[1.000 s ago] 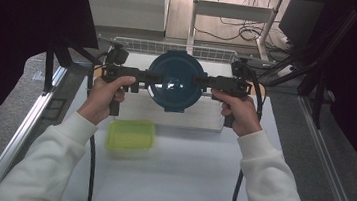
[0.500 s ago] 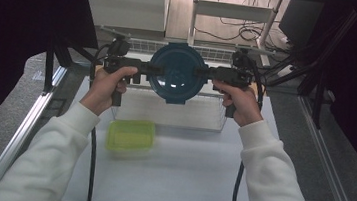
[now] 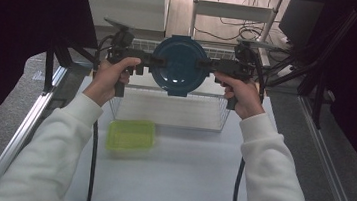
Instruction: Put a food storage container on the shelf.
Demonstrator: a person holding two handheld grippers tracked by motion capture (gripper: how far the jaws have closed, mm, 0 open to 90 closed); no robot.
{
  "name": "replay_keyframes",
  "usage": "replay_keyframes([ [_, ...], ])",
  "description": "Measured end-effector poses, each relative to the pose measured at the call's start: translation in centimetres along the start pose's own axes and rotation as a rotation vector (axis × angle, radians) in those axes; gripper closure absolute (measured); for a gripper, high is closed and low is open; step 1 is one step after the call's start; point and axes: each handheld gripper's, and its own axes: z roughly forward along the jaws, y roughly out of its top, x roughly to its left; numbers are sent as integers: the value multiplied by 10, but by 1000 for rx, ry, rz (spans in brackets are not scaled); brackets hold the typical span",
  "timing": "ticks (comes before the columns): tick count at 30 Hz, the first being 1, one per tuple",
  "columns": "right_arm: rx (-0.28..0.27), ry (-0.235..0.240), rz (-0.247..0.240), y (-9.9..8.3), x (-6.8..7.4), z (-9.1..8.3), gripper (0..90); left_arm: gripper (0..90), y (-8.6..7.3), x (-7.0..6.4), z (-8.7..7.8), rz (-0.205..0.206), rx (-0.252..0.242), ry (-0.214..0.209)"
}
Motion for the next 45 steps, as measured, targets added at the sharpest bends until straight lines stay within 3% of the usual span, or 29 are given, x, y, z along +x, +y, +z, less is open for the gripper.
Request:
replay_keyframes([
  [8, -4, -4, 7, 13, -5, 5, 423, 391, 14, 8, 5, 0, 4, -3],
  [18, 22, -14, 53, 14, -22, 20, 423, 390, 16, 27, 16, -19, 24, -5],
  [23, 27, -16, 73, 12, -30, 26, 425, 389, 14, 36, 23, -60, 26, -7],
  [28, 22, -15, 82, 14, -32, 28, 425, 388, 16, 39, 24, -69, 19, -9],
  [35, 21, -20, 131, 17, -37, 33, 411, 384, 19, 43, 28, -108, 5, -4],
  [45, 18, -50, 195, 22, -46, 43, 379, 369, 24, 59, 38, -177, -6, -32],
])
